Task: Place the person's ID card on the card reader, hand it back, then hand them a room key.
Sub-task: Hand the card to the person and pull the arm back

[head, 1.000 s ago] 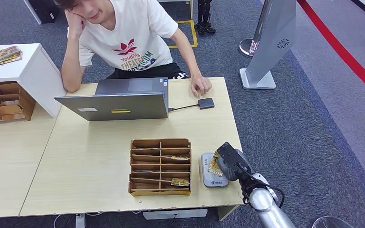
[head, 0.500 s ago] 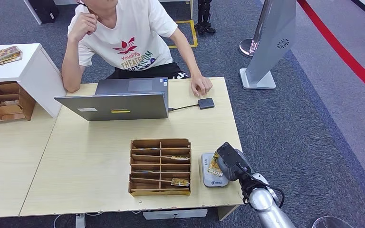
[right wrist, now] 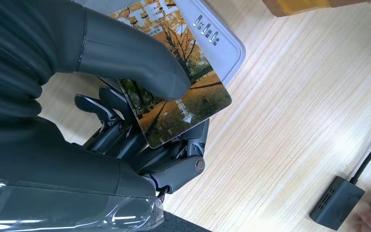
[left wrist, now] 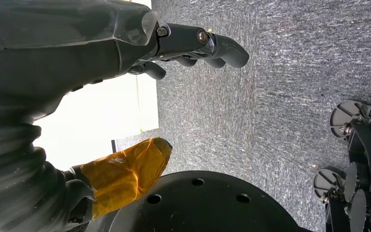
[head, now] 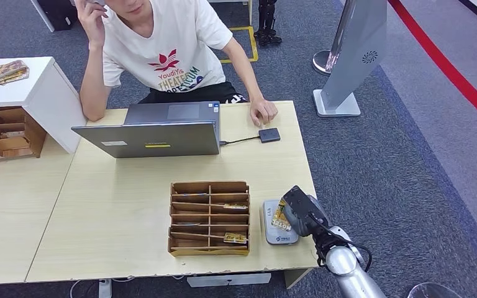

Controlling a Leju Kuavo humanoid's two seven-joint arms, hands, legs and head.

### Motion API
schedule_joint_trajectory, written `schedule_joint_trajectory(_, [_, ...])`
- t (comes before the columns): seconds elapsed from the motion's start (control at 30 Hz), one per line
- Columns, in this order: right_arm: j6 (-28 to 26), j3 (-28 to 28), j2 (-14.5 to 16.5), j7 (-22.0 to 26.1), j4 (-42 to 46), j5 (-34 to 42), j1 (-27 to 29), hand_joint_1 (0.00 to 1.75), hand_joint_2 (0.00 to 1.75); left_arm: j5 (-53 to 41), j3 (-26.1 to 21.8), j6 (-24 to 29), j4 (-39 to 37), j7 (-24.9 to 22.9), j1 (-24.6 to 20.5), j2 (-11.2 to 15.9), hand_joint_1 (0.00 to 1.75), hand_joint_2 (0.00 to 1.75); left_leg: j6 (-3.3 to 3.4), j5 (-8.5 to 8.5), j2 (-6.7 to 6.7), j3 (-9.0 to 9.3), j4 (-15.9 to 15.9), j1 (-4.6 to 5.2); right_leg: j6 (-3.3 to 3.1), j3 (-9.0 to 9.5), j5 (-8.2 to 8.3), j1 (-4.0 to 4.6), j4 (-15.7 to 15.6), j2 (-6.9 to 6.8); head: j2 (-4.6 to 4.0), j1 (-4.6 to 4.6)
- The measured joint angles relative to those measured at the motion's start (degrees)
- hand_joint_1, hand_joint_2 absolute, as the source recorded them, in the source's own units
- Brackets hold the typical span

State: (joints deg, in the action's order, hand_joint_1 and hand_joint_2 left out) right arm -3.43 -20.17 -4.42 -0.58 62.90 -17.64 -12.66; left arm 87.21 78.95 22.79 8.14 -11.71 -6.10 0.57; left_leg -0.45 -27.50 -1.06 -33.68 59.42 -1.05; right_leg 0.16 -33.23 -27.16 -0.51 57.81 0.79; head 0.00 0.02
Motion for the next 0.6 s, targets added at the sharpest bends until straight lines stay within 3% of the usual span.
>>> schedule_joint_trajectory(0.6, [0.0, 0.0, 0.0, 0.0, 0.0, 0.0, 0.0, 1.75, 1.75, 0.0, 0.0, 0.0, 0.0, 0.0, 0.0, 0.0, 0.00, 1.75, 0.00, 0.00, 0.00, 0.00, 0.0, 0.00, 0.00, 0.00, 0.00, 0.00, 0.0, 0.00, 0.00, 0.00])
